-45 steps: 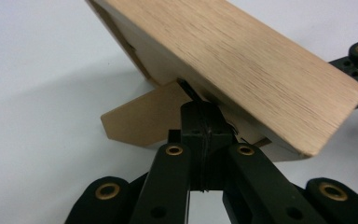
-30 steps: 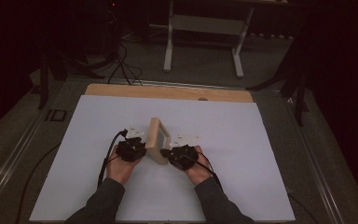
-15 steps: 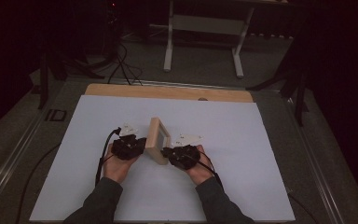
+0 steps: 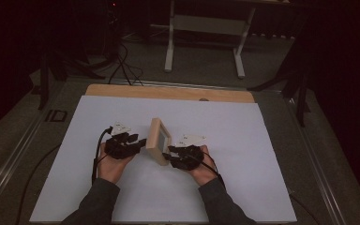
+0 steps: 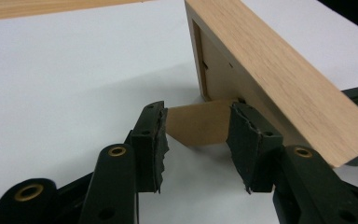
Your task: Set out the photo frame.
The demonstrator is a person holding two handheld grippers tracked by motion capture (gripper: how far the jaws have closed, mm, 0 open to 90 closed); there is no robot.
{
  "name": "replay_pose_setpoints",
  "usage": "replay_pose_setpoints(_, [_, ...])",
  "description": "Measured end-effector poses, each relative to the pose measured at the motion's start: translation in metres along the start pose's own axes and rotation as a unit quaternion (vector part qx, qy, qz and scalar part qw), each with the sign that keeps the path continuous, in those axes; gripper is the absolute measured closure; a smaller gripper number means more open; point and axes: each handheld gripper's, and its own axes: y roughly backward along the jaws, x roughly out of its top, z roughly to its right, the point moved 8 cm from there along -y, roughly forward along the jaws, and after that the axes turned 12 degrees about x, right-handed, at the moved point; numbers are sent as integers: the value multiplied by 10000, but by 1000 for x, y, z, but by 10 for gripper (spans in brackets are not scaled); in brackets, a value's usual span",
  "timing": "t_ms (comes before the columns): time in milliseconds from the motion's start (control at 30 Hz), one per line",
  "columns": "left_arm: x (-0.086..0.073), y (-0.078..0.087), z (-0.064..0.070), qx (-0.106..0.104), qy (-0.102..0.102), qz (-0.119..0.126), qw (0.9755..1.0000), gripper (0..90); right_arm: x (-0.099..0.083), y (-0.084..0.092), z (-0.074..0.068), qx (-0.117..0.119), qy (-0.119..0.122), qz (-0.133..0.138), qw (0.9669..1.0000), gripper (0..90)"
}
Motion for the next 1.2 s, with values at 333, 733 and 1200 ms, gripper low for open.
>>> replay_pose_setpoints(333, [6,11,-4,-48,151,94,9998,505,-3,2,4,-76,-84,-34,9999,565])
replay_pose_setpoints(733, [15,24,0,-168,148,261,9994,459,-4,4,8,-119,-163,-17,9998,551])
replay_pose_setpoints(1200, [23,34,17,-364,21,414,9985,423,-3,9,12,-144,-223,38,9996,544])
